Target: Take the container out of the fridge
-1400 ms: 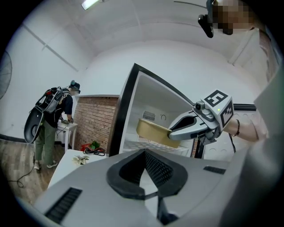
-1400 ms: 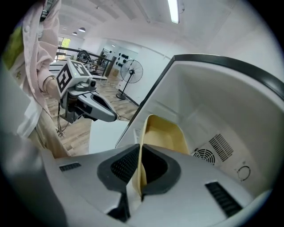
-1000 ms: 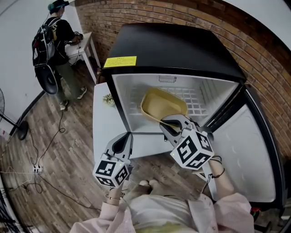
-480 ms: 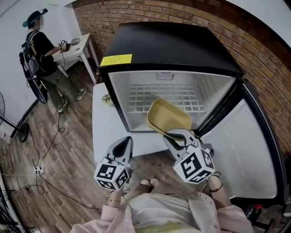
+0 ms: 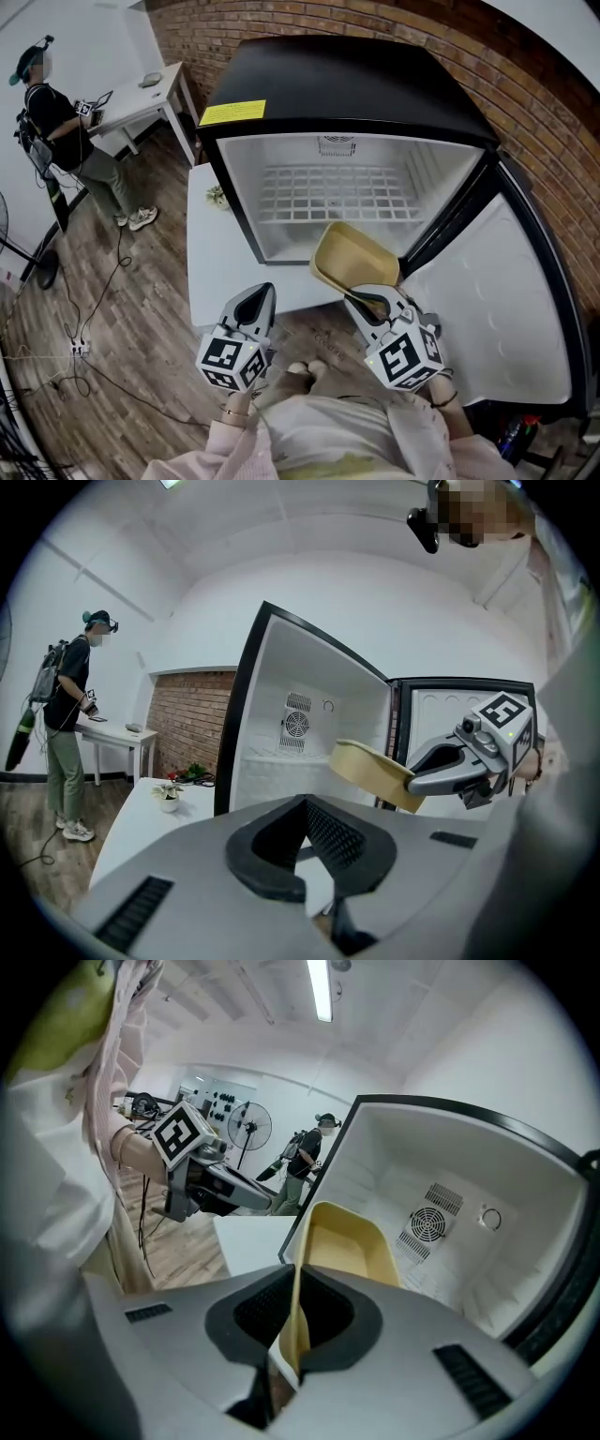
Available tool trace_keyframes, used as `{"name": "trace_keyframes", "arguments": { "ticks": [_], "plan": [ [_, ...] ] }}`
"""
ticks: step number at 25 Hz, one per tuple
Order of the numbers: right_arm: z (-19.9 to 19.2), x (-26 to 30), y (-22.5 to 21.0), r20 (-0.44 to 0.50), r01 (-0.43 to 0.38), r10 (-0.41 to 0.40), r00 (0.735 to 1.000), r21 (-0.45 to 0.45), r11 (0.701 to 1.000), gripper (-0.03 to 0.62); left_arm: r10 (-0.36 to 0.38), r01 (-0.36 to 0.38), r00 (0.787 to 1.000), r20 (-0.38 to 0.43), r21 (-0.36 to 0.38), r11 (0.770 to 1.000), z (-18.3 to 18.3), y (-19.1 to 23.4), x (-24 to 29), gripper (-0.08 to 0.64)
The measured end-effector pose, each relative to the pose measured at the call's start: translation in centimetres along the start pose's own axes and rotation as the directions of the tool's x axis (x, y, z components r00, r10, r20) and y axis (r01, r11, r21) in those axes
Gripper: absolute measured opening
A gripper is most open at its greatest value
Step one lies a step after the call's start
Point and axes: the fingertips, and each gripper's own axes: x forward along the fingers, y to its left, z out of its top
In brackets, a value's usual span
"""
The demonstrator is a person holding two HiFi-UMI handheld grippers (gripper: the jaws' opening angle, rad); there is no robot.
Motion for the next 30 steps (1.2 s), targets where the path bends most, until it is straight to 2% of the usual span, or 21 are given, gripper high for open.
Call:
{"name": "trace_keyframes", "arguments": {
  "ticks": [10, 30],
  "plan": [
    [-2.1, 0.0, 2.9, -0.019, -0.039, 0.04, 0.999, 0.045, 0.998, 0.023, 0.009, -0.008, 1.0, -0.016, 0.007, 1.0, -1.4, -0.6, -1.0, -0.008],
    [-2.3, 0.8, 2.0, -0.02, -0.054, 0.055, 0.998, 0.07, 0.996, 0.021, 0.03, -0.03, 0.999, -0.028, 0.013, 0.999, -1.5, -0.2, -0.7, -0.008]
  ]
}}
